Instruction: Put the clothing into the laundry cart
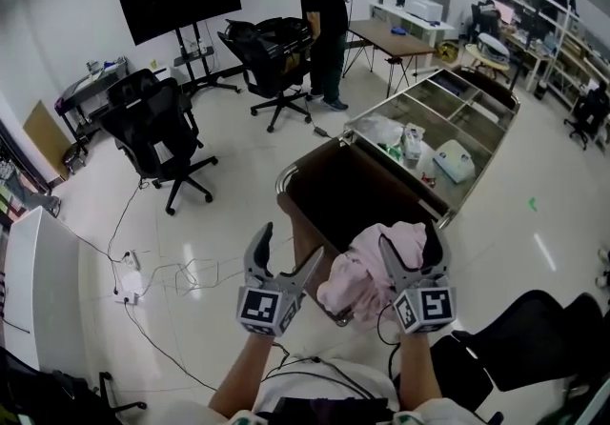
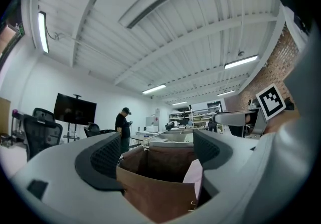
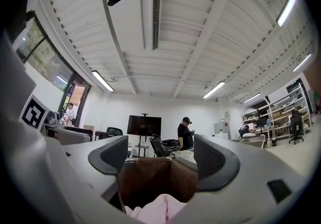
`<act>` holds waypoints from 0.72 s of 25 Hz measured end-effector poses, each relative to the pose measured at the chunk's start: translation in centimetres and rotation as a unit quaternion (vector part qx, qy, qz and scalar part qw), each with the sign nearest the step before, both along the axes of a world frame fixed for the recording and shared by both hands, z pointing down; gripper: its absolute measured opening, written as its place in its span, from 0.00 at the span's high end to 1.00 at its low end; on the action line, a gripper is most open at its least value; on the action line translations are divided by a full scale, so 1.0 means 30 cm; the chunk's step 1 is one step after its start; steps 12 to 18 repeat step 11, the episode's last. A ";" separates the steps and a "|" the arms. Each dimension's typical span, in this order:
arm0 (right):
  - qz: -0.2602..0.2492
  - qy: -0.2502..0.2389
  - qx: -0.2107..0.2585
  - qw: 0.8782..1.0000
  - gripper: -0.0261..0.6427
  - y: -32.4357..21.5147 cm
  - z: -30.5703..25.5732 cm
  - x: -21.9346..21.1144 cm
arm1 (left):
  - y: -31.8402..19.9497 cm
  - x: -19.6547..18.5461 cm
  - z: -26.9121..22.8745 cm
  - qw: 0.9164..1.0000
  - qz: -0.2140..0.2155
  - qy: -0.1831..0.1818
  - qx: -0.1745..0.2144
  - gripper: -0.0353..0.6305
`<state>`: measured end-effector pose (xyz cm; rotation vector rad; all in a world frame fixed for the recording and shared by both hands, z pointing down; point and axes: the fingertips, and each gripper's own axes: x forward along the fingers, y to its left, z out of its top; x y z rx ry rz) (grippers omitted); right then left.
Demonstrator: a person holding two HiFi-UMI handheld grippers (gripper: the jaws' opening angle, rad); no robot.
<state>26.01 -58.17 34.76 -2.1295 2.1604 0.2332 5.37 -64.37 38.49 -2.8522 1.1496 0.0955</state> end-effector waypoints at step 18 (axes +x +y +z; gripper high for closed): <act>0.001 -0.004 -0.005 1.000 0.31 0.016 0.027 -0.047 | 0.021 -0.043 0.015 1.000 0.012 -0.004 0.003 0.30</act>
